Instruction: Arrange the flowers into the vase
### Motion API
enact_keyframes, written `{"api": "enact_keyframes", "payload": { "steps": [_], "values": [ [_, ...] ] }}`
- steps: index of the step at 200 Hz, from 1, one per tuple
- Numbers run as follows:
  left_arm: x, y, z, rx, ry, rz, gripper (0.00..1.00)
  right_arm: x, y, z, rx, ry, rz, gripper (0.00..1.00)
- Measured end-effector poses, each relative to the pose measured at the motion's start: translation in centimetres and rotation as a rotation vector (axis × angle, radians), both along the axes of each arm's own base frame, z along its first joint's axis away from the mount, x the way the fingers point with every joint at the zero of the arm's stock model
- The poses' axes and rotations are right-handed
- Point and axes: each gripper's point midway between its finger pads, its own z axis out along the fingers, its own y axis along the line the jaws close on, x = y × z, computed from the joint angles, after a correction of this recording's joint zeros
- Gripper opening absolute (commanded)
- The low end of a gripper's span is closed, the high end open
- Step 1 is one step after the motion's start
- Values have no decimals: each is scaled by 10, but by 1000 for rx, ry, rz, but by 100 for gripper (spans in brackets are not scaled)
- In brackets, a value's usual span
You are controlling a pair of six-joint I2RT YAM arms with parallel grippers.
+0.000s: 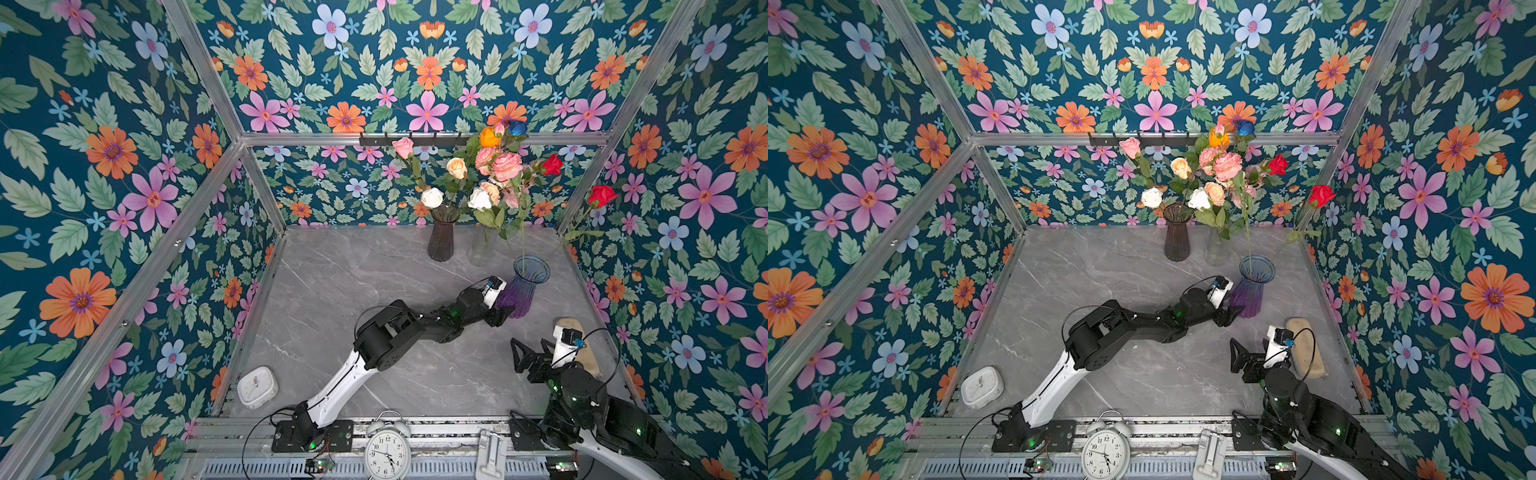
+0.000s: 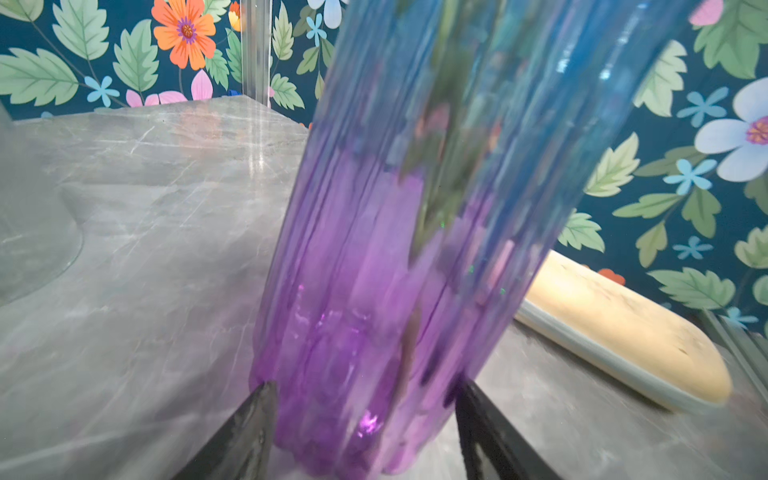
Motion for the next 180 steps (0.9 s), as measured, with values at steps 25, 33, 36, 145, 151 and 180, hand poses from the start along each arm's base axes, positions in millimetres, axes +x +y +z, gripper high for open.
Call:
{"api": "enact_keyframes", "payload": {
  "steps": [25,33,36,145,151,180],
  "values": [
    [12,-14,0,-15,24,20,71,-1,-2,1,-2,0,-3,99],
    [16,-17,0,-17,25,27,71,-1,-2,1,-4,2,-2,99],
    [17,-19,0,-18,28,30,71,-1,-2,1,-5,2,-2,99],
    [53,-58,5,-90,59,63,77,-3,-6,17,17,-24,-8,99],
    [54,-59,6,-94,57,64,76,-3,-7,17,17,-24,-9,99],
    [52,-55,2,-86,61,66,77,-2,-8,19,16,-28,-17,99]
  ]
}}
